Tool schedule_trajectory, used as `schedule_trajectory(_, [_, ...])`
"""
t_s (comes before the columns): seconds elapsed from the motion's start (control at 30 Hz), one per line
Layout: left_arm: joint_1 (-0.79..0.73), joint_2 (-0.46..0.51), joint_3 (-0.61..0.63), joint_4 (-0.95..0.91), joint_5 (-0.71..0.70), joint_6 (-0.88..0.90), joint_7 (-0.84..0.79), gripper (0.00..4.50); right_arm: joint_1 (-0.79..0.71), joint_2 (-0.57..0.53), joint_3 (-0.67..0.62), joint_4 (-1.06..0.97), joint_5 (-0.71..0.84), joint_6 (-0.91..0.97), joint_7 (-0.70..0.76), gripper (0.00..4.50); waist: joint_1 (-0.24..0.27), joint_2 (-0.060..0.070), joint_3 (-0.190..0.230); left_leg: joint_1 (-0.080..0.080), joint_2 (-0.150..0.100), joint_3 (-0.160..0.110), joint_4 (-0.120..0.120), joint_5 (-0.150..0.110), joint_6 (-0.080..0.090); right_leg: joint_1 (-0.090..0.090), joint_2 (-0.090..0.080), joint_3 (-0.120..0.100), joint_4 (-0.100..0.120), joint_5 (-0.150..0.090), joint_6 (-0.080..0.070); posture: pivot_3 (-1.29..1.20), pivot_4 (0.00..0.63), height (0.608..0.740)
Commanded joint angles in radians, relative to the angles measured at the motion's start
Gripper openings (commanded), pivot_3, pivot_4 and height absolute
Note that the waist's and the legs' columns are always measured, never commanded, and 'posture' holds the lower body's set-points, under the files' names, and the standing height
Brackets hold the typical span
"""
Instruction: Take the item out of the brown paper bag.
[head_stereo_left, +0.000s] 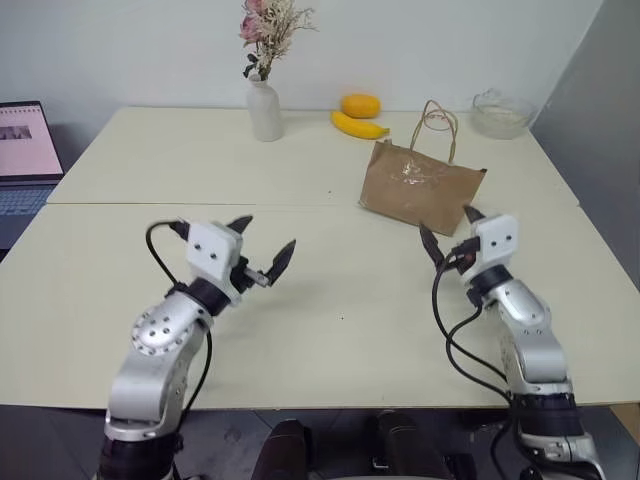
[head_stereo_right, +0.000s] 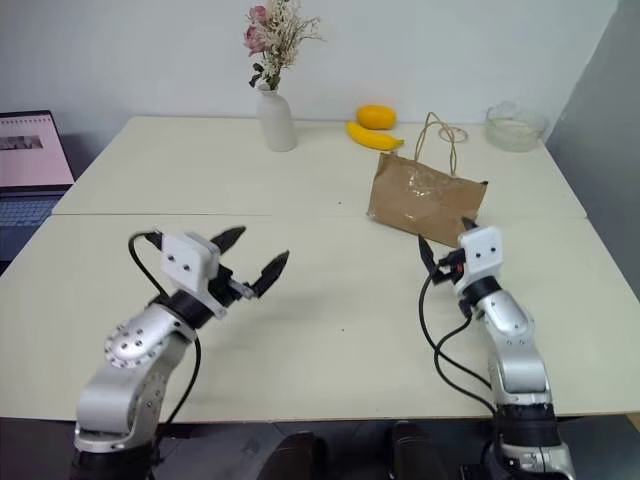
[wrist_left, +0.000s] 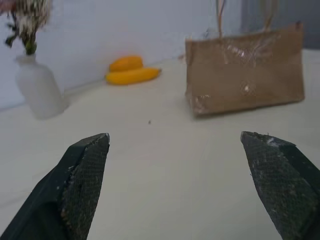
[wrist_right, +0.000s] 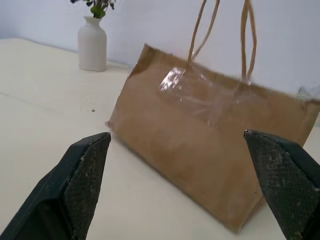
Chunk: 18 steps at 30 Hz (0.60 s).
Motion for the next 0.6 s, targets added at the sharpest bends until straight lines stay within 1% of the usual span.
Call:
schedule_trajectory(0.03, [-0.066,0.034,0.003,-0.047,-0.071,0.031,-0.054,4.42,-0.123,-0.036,-0.001,-0.039,-0.065,0.079,-0.059,4.50,-0.002,0.000,0.000,0.000,0.000,0.000,0.000,0.000,0.000,0.000,0.000,0.000,0.000,0.000,0.000,0.00,0.150,0.740])
schedule_trajectory(0.1, [-0.101,0.045,-0.005,-0.041,-0.085,0.039,-0.066,4.42,-0.195,-0.055,0.008,-0.030,-0.088,0.132,-0.066,4.50,-0.002,0.000,0.000,-0.001,0.000,0.000,0.000,0.000,0.000,-0.001,0.000,0.001,0.000,0.000,0.000,0.00,0.150,0.740])
schedule_trajectory(0.23, [-0.153,0.050,-0.020,-0.035,-0.109,0.050,-0.088,4.42,-0.363,-0.117,0.047,0.034,-0.182,0.260,-0.084,4.50,-0.001,0.000,0.000,-0.001,0.000,0.000,-0.001,0.000,0.000,-0.001,0.000,0.000,0.000,0.000,0.000,0.00,0.150,0.740])
schedule_trajectory(0.4, [-0.179,0.054,-0.043,-0.036,-0.133,0.058,-0.115,4.42,-0.564,-0.171,0.134,0.215,-0.295,0.380,-0.081,4.50,-0.001,0.000,0.000,-0.001,0.000,0.000,0.000,0.000,0.000,-0.001,0.000,0.000,-0.001,0.000,0.000,0.00,0.150,0.740])
schedule_trajectory(0.47, [-0.184,0.052,-0.051,-0.030,-0.134,0.055,-0.114,4.42,-0.632,-0.183,0.164,0.285,-0.325,0.396,-0.069,4.50,-0.003,0.000,0.000,-0.002,0.000,0.001,-0.001,0.000,0.000,-0.002,0.000,0.001,-0.001,0.000,0.000,0.00,0.150,0.740])
schedule_trajectory(0.6, [-0.192,0.042,-0.066,-0.016,-0.131,0.043,-0.114,4.42,-0.766,-0.198,0.213,0.484,-0.362,0.343,-0.045,4.50,-0.003,0.000,0.000,-0.002,0.000,0.001,-0.001,0.000,0.000,-0.002,0.000,0.001,-0.001,0.000,-0.001,0.00,0.150,0.740])
